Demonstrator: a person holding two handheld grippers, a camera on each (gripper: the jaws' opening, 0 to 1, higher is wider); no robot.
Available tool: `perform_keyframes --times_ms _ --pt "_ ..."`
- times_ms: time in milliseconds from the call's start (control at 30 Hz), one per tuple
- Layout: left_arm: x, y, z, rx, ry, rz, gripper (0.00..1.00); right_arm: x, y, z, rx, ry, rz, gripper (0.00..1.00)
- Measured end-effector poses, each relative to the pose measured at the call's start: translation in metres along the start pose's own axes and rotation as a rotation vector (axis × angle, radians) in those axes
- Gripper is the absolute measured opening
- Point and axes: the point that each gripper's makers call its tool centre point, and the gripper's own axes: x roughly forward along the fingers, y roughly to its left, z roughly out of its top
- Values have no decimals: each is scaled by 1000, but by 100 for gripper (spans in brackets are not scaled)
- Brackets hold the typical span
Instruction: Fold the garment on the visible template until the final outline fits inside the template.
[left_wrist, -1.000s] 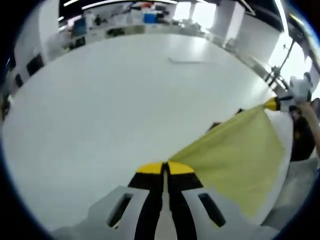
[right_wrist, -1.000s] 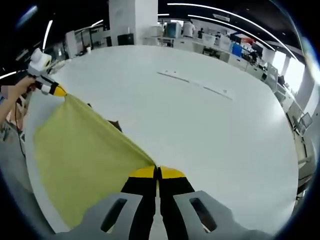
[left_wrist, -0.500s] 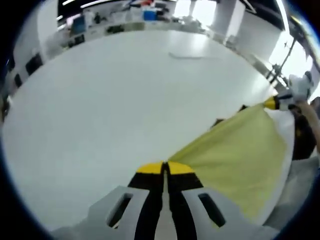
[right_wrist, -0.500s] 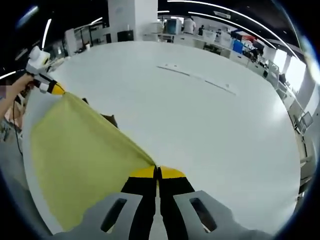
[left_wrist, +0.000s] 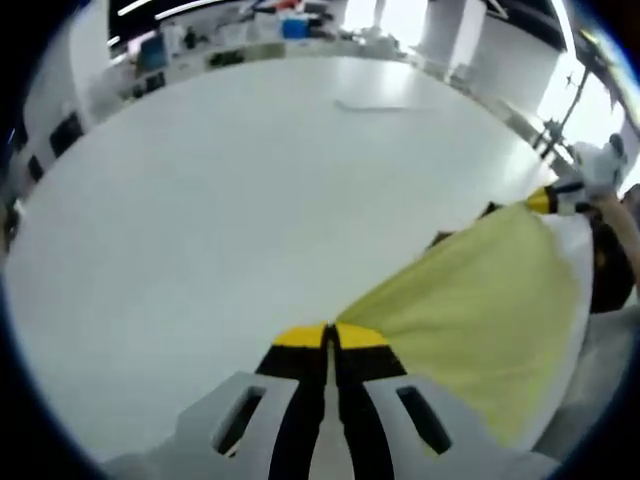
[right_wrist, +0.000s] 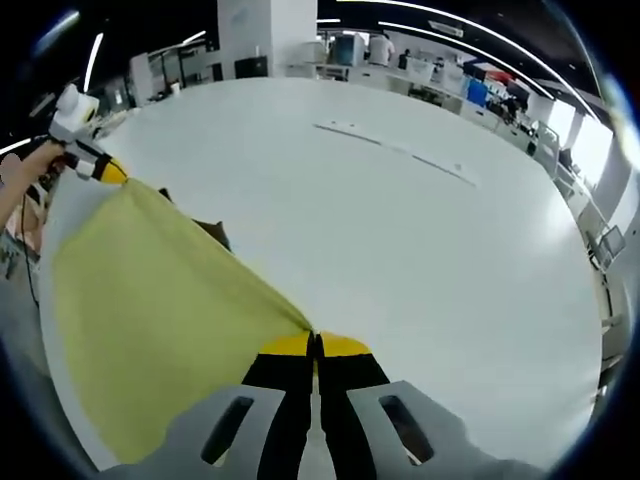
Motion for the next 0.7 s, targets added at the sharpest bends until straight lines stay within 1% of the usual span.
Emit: perform_keyframes --times_ms 500,567,633,700 --pt "4 -6 -3 0 -6 8 0 2 -2 0 20 -8 12 1" --pt "5 -7 -3 7 -10 8 0 2 -2 0 23 -7 14 1" --pt "5 -8 -2 38 -14 14 0 2 -2 0 12 -5 12 2" --pt "6 -9 -2 44 -18 19 0 2 -2 0 11 -4 10 2"
